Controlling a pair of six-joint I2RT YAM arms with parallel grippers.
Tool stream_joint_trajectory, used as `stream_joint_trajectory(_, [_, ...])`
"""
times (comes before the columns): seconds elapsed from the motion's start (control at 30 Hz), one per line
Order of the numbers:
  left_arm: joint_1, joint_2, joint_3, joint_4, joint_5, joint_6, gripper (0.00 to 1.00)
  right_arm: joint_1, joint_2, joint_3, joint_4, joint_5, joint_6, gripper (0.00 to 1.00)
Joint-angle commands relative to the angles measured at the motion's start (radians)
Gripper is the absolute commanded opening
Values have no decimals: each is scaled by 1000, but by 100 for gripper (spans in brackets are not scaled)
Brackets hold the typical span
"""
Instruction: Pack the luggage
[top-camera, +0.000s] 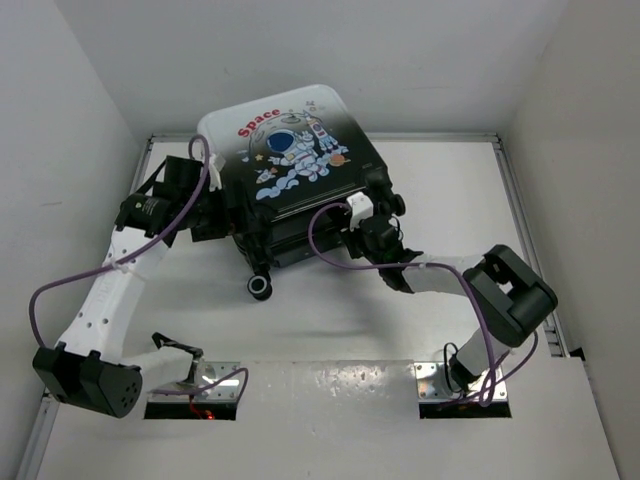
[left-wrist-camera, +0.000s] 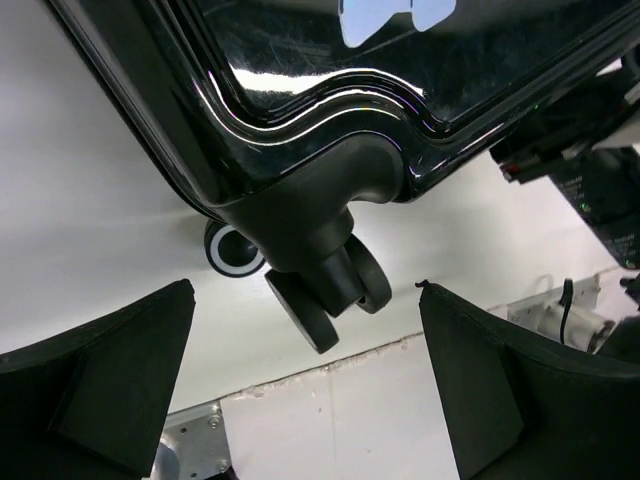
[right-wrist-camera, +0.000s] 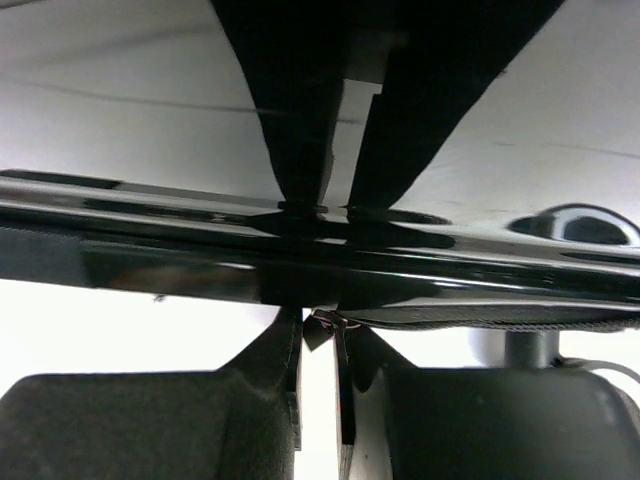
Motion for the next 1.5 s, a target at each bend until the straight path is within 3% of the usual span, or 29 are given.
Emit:
stream_joint_trajectory(0.0, [-23, 5, -8, 57, -69, -75, 100, 38, 35, 95, 159, -65, 21, 0])
stream_joint_trajectory(0.73, [-197, 168, -31, 79, -271, -171, 100, 61, 33, 112, 141, 15, 33, 0])
stream_joint_trajectory(0.87, [-197, 205, -51, 79, -281, -210, 88, 59, 23, 105, 133, 25, 28, 0])
stream_joint_trajectory(1.07, [-206, 234, -80, 79, -354, -257, 80, 52, 21, 100, 136, 28, 28, 0])
stream_joint_trajectory(1.17, [-206, 243, -80, 79, -374, -257, 57, 47, 18, 93, 139, 27, 30, 0])
stream_joint_trajectory(1.2, [-206, 252, -80, 79, -383, -257, 45, 45, 13, 88, 139, 30, 30, 0])
stream_joint_trajectory(1.47, [-187, 274, -71, 60, -439, -225, 12, -7, -37, 14, 150, 41, 7, 0])
